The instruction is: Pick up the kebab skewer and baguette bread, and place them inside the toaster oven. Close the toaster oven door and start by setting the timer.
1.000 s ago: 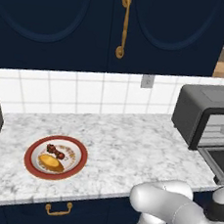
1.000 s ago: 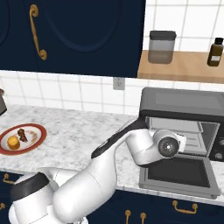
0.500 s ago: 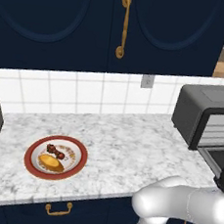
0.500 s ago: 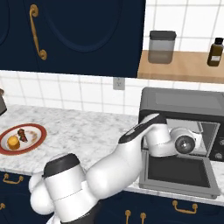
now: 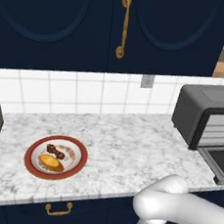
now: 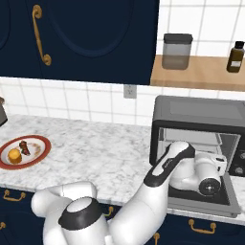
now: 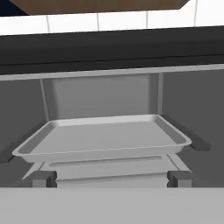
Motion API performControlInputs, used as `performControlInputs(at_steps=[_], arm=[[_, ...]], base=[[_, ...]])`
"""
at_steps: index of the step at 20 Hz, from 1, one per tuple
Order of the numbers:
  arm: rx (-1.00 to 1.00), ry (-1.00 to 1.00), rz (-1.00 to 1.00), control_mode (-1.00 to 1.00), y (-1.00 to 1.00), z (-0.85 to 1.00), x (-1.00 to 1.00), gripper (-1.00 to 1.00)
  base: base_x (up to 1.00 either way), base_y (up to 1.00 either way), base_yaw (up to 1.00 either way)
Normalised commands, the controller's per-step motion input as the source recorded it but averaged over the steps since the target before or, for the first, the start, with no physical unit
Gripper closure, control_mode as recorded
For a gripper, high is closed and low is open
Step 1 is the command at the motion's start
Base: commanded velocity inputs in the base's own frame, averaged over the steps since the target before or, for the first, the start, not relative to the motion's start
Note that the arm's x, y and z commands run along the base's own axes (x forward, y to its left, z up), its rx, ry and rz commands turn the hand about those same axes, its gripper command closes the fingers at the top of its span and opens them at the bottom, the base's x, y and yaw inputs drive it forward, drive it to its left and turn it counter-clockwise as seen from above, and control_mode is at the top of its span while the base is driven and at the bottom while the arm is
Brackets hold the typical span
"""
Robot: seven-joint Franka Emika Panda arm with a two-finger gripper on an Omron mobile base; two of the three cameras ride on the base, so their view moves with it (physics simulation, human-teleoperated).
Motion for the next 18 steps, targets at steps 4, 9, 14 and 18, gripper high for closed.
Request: performControlInputs(at_steps=[4, 9, 14, 18], arm=[[0.00, 0.00, 0.00, -1.00, 0.00, 0.00, 0.30, -1.00], [0.00, 0.02, 0.00, -1.00, 0.00, 0.00, 0.46, -1.00], [0.00, 0.00, 0.00, -1.00, 0.00, 0.00, 0.35, -1.00], [0.00, 0.00, 0.00, -1.00, 0.00, 0.00, 0.35, -1.00]], base=[[0.00, 0.00, 0.00], [0.00, 0.00, 0.00], [0.00, 0.00, 0.00], [0.00, 0.00, 0.00]])
